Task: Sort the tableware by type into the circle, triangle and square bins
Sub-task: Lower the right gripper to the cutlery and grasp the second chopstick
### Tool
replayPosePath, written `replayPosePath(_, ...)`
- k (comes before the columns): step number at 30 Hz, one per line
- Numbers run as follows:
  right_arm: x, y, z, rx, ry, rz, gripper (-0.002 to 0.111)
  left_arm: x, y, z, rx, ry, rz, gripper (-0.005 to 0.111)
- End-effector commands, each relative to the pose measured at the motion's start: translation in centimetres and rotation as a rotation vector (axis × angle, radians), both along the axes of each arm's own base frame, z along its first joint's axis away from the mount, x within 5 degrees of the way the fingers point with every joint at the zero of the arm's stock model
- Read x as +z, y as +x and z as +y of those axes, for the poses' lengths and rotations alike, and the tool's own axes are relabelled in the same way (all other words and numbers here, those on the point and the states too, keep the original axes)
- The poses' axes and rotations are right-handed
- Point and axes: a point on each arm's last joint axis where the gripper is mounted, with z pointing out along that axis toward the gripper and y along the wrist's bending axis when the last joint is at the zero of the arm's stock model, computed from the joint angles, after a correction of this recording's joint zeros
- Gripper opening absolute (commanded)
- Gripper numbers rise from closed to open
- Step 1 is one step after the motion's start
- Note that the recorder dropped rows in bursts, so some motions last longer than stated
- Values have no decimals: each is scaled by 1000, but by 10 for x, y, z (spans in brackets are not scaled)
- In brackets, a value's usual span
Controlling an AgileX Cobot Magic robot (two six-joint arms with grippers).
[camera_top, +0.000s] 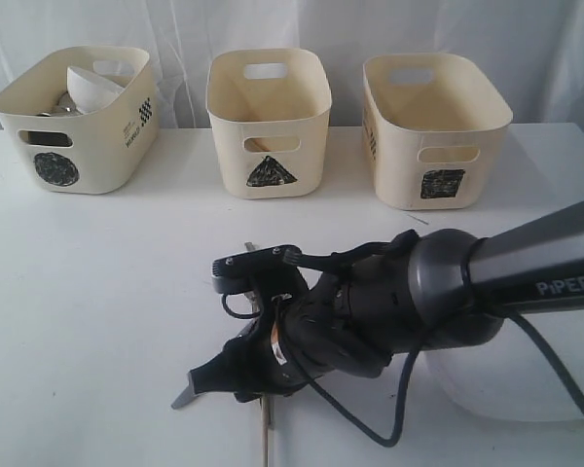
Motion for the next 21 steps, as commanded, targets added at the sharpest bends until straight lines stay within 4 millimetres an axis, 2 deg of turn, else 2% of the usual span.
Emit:
replayPosePath(1,-12,-1,-1,-8,-28,35,34,0,0,0,-5,-10,-3,0)
replayPosePath(5,-10,-2,-1,-11,-27,33,-1,0,0,0,-5,-10,-3,0)
replayPosePath(13,11,-5,-5,-24,-3,8,0,0,0,0,-5,-10,-3,0)
replayPosePath(17,32,-6,-10,-35,47,-46,0,0,0,0,-5,-10,-3,0)
replayPosePath(21,67,7,-38,-171,128,-146,0,0,0,0,-5,-10,-3,0)
